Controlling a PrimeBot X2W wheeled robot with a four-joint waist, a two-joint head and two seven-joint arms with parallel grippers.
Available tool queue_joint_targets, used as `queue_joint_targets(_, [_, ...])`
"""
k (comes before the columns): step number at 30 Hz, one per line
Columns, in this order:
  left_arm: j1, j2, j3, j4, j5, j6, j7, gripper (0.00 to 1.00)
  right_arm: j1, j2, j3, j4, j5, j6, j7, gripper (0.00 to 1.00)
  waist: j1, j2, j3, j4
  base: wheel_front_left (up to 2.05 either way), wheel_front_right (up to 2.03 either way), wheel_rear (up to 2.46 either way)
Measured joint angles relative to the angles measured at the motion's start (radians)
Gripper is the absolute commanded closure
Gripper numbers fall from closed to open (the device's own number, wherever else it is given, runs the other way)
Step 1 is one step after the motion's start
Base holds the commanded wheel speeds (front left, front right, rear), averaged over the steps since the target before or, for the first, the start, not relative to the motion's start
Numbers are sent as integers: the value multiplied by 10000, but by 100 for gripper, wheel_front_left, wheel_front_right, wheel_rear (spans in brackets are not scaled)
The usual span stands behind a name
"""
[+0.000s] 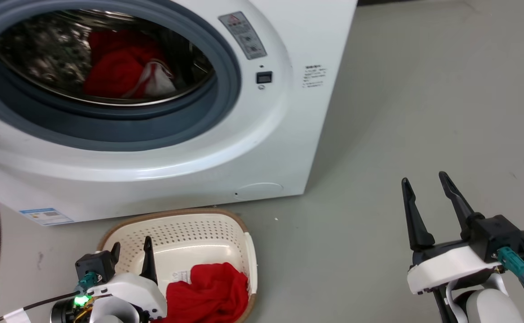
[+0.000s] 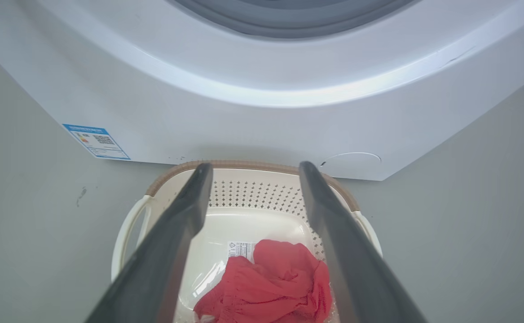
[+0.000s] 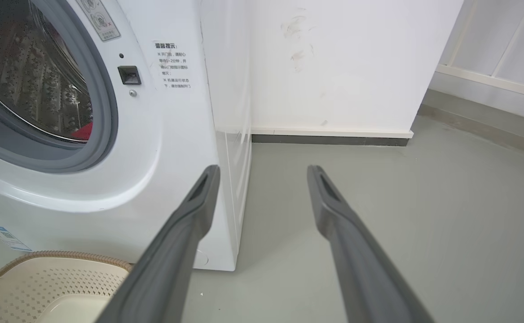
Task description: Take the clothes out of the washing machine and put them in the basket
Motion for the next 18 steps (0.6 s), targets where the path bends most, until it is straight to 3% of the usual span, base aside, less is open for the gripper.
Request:
queue_joint_targets(8, [587, -159, -109, -2257, 644, -86, 0, 0, 368, 2, 13, -412, -88, 0, 313, 0, 0, 0, -582, 659, 0, 0, 0])
queue_joint_targets(18, [900, -217, -351, -4475, 951, -176, 0, 0, 480, 0, -33, -683, -102, 0, 476, 0, 1, 0, -714, 944, 0, 0, 0])
